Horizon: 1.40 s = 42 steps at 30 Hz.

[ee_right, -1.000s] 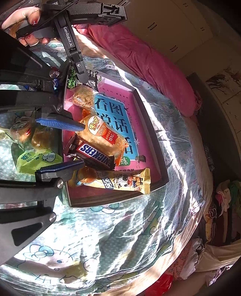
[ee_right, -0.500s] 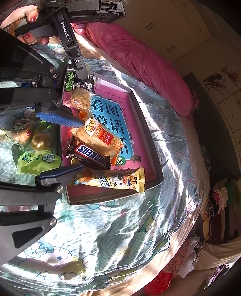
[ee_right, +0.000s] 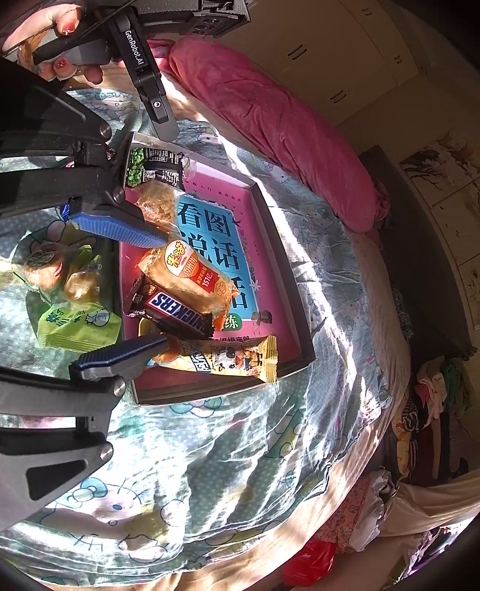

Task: Organize snacks
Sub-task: 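Withdraw both open tools from the pink box back over the sheet, then move left tool toward the brown jar while right tool approaches the round green-label cake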

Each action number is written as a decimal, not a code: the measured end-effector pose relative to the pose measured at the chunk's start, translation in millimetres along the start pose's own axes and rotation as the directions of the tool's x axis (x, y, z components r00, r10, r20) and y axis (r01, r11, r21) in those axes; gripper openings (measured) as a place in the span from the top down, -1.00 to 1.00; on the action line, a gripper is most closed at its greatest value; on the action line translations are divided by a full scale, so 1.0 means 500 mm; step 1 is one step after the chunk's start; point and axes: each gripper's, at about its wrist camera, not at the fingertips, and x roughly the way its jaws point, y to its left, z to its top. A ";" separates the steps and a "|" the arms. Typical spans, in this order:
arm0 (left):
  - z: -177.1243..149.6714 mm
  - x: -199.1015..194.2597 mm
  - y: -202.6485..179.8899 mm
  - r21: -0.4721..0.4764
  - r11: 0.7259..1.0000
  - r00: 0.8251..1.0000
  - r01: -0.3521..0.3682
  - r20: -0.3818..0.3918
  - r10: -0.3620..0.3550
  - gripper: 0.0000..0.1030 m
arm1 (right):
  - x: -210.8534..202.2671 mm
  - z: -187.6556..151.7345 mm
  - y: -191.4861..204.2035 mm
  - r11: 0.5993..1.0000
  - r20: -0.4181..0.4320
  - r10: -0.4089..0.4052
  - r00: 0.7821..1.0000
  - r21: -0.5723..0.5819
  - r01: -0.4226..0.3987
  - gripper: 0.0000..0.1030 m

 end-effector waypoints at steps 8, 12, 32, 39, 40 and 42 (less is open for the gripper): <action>-0.001 -0.022 0.013 -0.015 1.000 1.000 -0.008 0.013 0.009 -0.47 | -0.014 0.002 0.007 1.000 0.017 0.001 1.000 -0.005 -0.001 -0.05; -0.003 -0.029 0.022 -0.026 1.000 1.000 -0.016 0.016 0.017 -0.47 | -0.019 0.001 0.011 1.000 0.021 0.002 1.000 -0.007 -0.001 -0.09; -0.016 -0.044 0.042 -0.034 0.999 1.000 -0.025 0.009 0.025 -0.47 | -0.035 -0.022 0.018 1.000 0.007 -0.001 1.000 -0.020 0.001 -0.12; -0.026 -0.045 0.047 -0.031 0.999 1.000 -0.031 -0.001 0.031 -0.47 | -0.040 -0.031 0.016 1.000 0.003 -0.001 1.000 -0.018 0.001 -0.15; -0.027 -0.045 0.048 -0.031 0.999 1.000 -0.031 -0.004 0.031 -0.47 | -0.040 -0.032 0.016 1.000 0.002 0.000 1.000 -0.019 0.000 -0.15; -0.029 -0.044 0.048 -0.029 0.999 0.999 -0.033 -0.008 0.032 -0.47 | -0.040 -0.036 0.017 1.000 -0.002 0.000 1.000 -0.020 0.000 -0.16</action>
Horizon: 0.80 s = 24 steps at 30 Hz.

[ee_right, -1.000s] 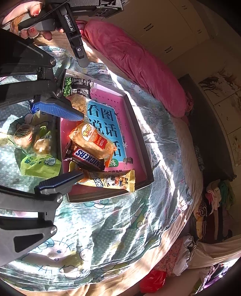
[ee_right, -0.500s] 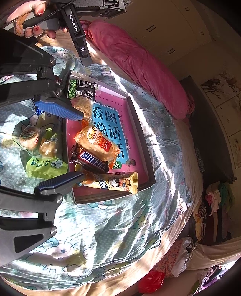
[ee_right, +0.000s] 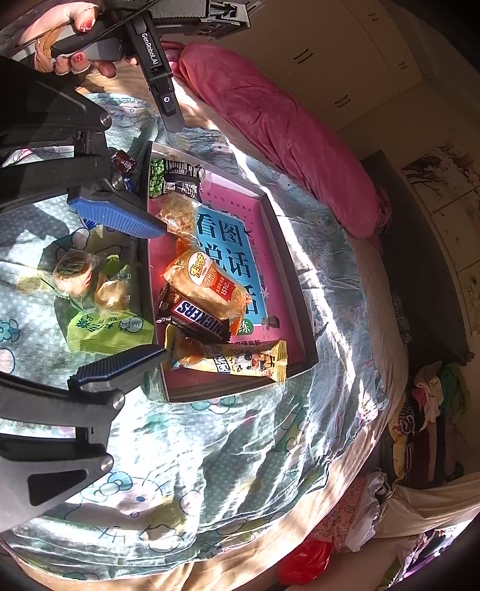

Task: Organize snacks
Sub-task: 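Move left tool toward the brown jar while right tool approaches the round green-label cake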

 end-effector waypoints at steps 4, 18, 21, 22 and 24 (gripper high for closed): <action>-0.007 -0.001 -0.002 0.011 1.000 1.000 0.005 -0.007 -0.005 -0.47 | 0.001 -0.006 0.004 1.000 -0.007 0.000 1.000 -0.008 0.000 -0.17; -0.034 0.009 0.012 0.006 1.000 0.999 -0.008 -0.040 0.009 -0.47 | 0.002 -0.027 0.013 1.000 -0.028 0.003 1.000 -0.027 -0.004 -0.17; -0.039 0.013 0.015 0.005 1.000 0.999 -0.012 -0.049 0.013 -0.47 | 0.005 -0.034 0.017 0.999 -0.040 0.007 0.999 -0.031 -0.008 -0.17; -0.041 0.014 0.016 0.006 1.000 0.999 -0.014 -0.052 0.014 -0.47 | 0.006 -0.036 0.018 0.999 -0.043 0.008 0.999 -0.032 -0.009 -0.18; -0.045 0.016 0.018 0.006 1.000 0.998 -0.017 -0.057 0.017 -0.47 | 0.008 -0.039 0.021 0.999 -0.049 0.009 0.999 -0.037 -0.011 -0.18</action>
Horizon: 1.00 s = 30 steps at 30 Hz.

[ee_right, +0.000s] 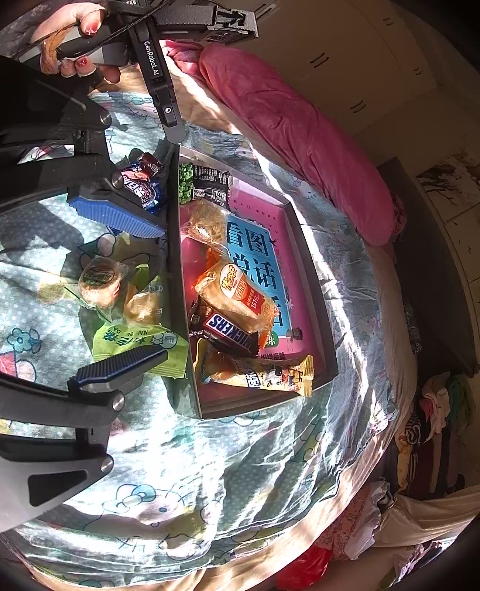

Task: Organize snacks
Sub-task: 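Move left tool toward the brown jar while right tool approaches the round green-label cake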

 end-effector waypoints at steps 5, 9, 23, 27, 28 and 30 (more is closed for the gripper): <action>-0.004 0.002 0.002 0.000 1.000 1.000 -0.003 -0.005 0.003 -0.47 | 0.005 -0.007 0.005 1.000 -0.015 0.002 1.000 -0.006 -0.003 -0.18; -0.014 0.006 0.004 0.003 1.000 1.000 -0.006 -0.014 0.006 -0.47 | 0.011 -0.014 0.010 1.000 -0.030 0.001 1.000 -0.012 -0.001 -0.18; -0.033 0.023 0.018 0.006 0.998 0.997 -0.057 -0.051 0.057 -0.47 | 0.029 -0.038 0.018 1.000 -0.079 0.000 0.997 -0.018 -0.001 -0.18; -0.036 0.031 0.026 -0.001 0.997 0.995 -0.072 -0.064 0.072 -0.47 | 0.036 -0.045 0.021 1.000 -0.097 0.005 0.995 -0.015 -0.006 -0.18; -0.037 0.033 0.027 -0.001 0.997 0.995 -0.076 -0.067 0.076 -0.47 | 0.038 -0.046 0.022 1.000 -0.100 0.005 0.995 -0.017 -0.006 -0.18; -0.039 0.039 0.027 0.006 0.995 0.993 -0.097 -0.075 0.097 -0.47 | 0.041 -0.048 0.024 1.000 -0.107 0.008 0.994 -0.019 -0.011 -0.18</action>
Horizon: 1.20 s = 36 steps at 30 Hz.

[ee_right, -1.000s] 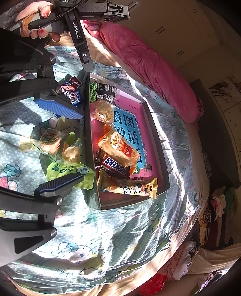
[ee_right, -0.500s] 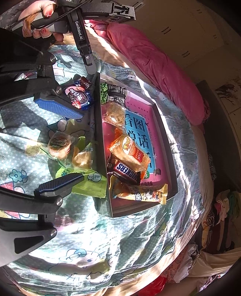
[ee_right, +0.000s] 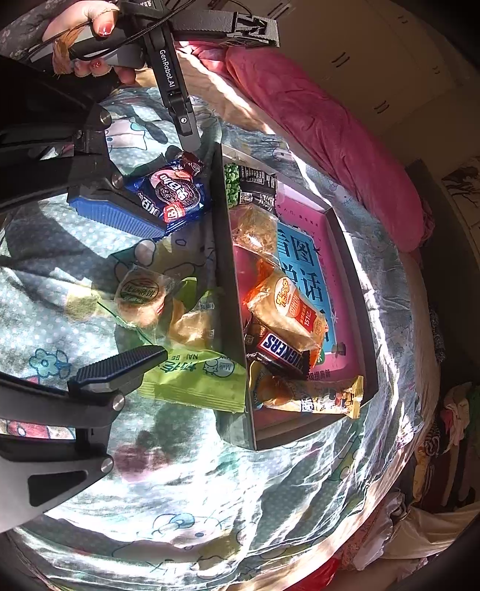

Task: Organize snacks
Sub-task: 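Move left tool toward the brown jar while right tool approaches the round green-label cake, then grasp the brown jar with left tool while right tool grasps the round cake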

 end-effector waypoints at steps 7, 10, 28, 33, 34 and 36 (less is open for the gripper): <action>-0.005 0.013 -0.002 0.011 1.000 1.000 -0.015 -0.013 0.015 -0.47 | 0.018 -0.011 0.007 1.000 -0.032 0.014 0.999 -0.015 -0.014 -0.18; -0.004 0.014 -0.005 0.014 1.000 1.000 -0.008 -0.010 0.008 -0.47 | 0.027 -0.015 0.007 1.000 -0.046 0.013 0.999 -0.016 -0.013 -0.18; -0.001 0.029 -0.011 0.011 1.000 1.000 0.014 -0.008 -0.013 -0.47 | 0.086 -0.018 0.024 0.998 -0.094 0.040 0.995 -0.045 -0.044 -0.18; 0.001 0.033 -0.008 0.001 1.000 1.000 0.022 -0.009 -0.022 -0.46 | 0.098 -0.016 0.042 0.994 -0.097 0.050 0.994 -0.087 -0.059 -0.07; 0.001 0.034 -0.007 -0.001 1.000 1.000 0.023 -0.011 -0.023 -0.45 | 0.100 -0.016 0.045 0.994 -0.097 0.049 0.994 -0.096 -0.058 -0.06; 0.002 0.037 -0.007 -0.004 1.000 1.000 0.022 -0.015 -0.022 -0.42 | 0.103 -0.016 0.048 0.992 -0.100 0.054 0.994 -0.104 -0.065 0.00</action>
